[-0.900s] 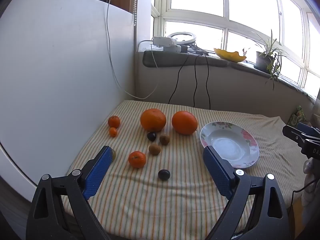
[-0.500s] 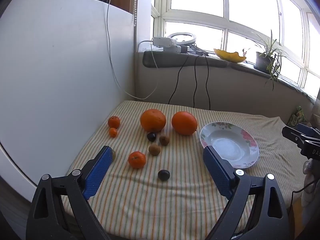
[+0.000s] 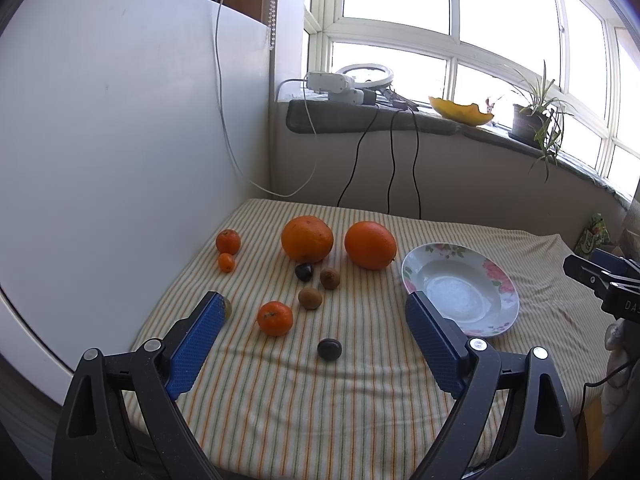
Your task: Organize fruits
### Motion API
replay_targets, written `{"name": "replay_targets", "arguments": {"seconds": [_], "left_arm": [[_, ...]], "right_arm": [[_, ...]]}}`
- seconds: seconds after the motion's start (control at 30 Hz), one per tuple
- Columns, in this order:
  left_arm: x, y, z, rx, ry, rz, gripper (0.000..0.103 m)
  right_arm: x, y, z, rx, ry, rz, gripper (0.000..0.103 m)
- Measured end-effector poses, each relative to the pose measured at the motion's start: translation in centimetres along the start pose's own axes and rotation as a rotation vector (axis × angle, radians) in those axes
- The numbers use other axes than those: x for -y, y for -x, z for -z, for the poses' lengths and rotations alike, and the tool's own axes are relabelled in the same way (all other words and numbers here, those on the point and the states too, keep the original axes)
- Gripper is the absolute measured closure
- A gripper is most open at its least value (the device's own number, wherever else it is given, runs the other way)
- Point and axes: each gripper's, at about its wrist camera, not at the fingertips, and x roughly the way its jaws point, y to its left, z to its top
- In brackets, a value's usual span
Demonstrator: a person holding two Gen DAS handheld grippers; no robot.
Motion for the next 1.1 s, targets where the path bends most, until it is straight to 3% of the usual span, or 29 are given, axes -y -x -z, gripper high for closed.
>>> {"name": "replay_targets", "arguments": {"seconds": [0.5,0.7,0.97,1.1], "left_arm": [[-1.2,-2.0,0.0,-0.018,0.020,0.021,0.012],[-1.3,-3.9,-0.3,-0.044,0.037,0.069,0.015],[-0.2,-7.8,-0.9,-0.112,0.073,0.169,0.019],[0.2,-9.7,-1.4,-0.143,0.099,0.222,0.021]], "right_arm": [[-0.7,-2.3,-1.2,-0.028,0.044,-0.053,0.000],[-1.4,-4.6,-2.4,-0.058,0.068,-0.103,0.000],[-3.1,-9.5,-4.8,-0.159,0.118,-0.260,0.000],[-3.3,-13.3,-6.0,-0.259,0.078,-0.357,0.009]]}}
